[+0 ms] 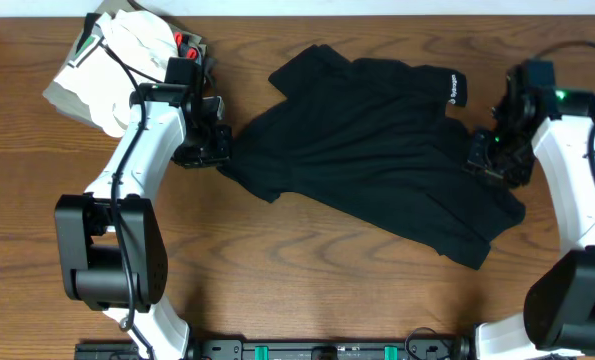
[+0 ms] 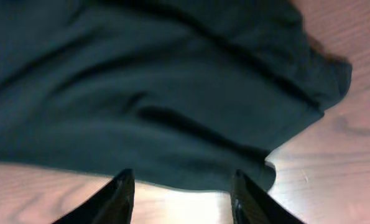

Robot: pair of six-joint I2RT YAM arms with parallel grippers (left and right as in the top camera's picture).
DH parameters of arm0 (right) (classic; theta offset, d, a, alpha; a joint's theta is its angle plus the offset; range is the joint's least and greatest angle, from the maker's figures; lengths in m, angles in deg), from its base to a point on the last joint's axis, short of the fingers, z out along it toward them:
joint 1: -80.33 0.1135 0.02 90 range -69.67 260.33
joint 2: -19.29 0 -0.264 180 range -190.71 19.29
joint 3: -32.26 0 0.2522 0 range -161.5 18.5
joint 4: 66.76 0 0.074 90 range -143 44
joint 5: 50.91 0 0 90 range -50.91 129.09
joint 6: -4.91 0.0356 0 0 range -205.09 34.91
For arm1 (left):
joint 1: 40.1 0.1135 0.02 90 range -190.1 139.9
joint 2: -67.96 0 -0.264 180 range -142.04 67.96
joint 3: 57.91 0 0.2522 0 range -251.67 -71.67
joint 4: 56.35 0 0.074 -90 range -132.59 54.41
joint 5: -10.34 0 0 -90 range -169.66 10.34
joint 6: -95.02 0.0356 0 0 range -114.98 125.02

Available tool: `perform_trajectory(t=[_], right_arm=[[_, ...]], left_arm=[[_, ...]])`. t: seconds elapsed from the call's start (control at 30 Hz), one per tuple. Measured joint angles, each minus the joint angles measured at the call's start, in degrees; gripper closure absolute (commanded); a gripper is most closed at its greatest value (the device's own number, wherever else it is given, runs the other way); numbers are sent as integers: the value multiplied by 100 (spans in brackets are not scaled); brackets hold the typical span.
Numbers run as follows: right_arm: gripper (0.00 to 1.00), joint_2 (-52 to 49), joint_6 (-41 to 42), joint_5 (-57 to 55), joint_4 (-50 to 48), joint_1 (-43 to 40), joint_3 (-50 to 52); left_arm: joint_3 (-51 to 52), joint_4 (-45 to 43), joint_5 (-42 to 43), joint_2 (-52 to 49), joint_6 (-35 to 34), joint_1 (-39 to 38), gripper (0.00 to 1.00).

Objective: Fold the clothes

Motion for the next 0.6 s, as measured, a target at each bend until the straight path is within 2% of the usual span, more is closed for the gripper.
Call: perform_trajectory(t=[0.2, 0.37, 0.47, 0.5, 0.6], right_arm=[[58, -4, 42, 216, -1147, -693, 1069], [79, -4, 48, 299, -1460, -986, 1458], [96, -4, 76, 326, -1727, -1008, 1665], [99, -4, 74, 339, -1836, -1012, 1727], [99, -28, 122, 343, -2146, -1029, 1921]], left_arm=[[0, -2, 2, 0, 0, 0, 94], [0, 0, 2, 0, 0, 0, 94], [0, -2, 2, 0, 0, 0, 94], [0, -2, 2, 0, 0, 0, 94], [0, 0, 2, 0, 0, 0, 94]])
